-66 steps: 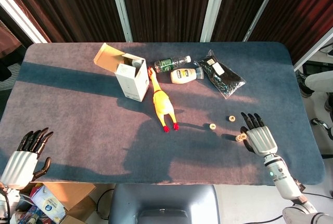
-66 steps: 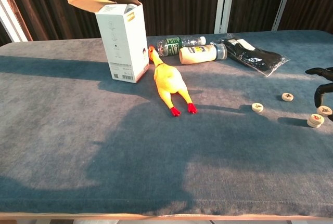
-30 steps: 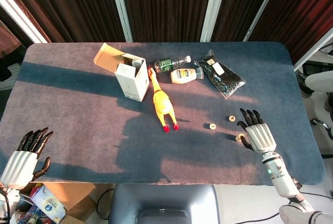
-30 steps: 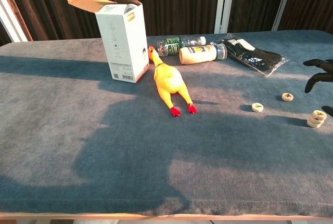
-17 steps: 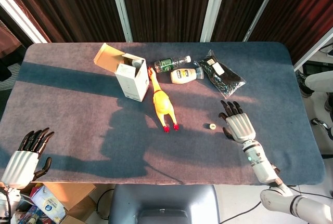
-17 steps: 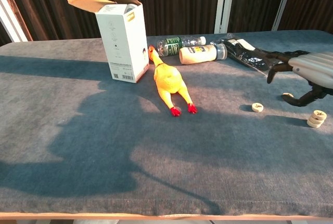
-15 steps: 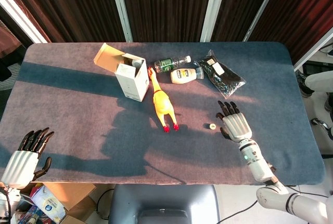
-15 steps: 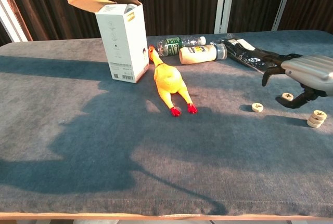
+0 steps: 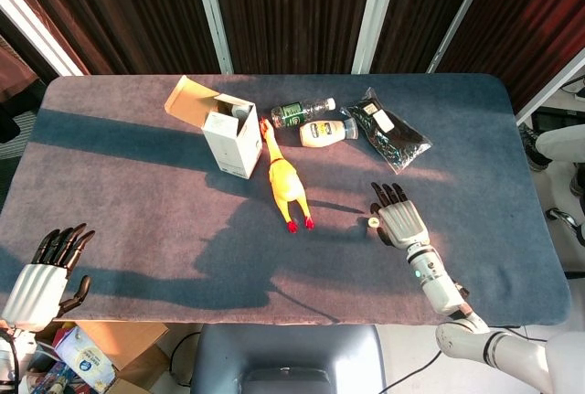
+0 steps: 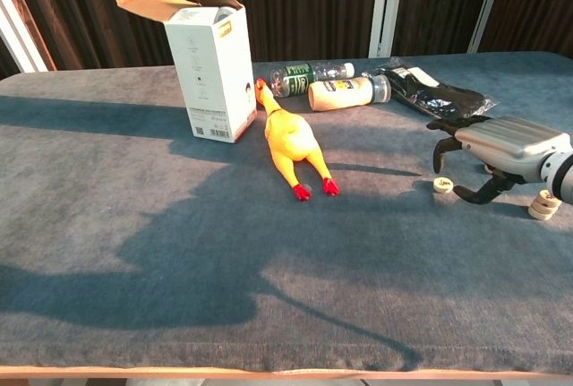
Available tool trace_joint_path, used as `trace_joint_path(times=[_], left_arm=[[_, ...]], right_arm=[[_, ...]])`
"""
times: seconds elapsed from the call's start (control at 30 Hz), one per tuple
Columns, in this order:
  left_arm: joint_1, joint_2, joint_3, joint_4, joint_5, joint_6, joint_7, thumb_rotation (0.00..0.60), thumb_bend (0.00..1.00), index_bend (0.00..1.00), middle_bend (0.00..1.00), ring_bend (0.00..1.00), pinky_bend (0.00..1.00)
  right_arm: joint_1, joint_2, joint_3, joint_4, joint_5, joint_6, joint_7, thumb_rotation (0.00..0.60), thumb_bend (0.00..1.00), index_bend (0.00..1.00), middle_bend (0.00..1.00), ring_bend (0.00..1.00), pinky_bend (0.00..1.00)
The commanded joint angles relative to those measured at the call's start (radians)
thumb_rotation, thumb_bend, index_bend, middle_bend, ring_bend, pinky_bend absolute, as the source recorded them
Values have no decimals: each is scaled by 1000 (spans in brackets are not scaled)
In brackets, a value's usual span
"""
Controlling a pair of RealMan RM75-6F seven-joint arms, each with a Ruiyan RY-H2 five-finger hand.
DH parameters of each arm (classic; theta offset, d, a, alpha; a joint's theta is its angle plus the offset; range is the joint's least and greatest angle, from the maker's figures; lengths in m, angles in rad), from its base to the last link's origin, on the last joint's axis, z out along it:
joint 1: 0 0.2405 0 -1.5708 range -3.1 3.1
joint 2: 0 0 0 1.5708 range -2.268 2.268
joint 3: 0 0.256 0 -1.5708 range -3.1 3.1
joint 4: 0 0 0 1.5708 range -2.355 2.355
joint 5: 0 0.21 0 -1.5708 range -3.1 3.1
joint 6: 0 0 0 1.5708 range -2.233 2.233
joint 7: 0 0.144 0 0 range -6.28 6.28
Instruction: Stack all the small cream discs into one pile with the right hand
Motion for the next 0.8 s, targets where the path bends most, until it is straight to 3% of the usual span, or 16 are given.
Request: trace_joint_path(times=[0.03, 0.57, 0.8], left_arm=[[0, 0, 0, 0, 0, 0, 0, 600, 527, 0, 0, 0, 48], [-3, 1, 0, 0, -3, -6, -3, 600, 527, 0, 0, 0, 48], [-4, 0, -1, 0, -5, -6, -1, 600, 528, 0, 0, 0, 48]], right_arm=[[5, -8, -3, 7, 1, -4, 2, 600, 539, 501, 0, 0, 0], [14, -40, -7, 44, 11, 5, 5, 600, 539, 593, 0, 0, 0], [-19, 9, -30, -19, -46, 88, 37, 600, 539, 605, 0, 0, 0]])
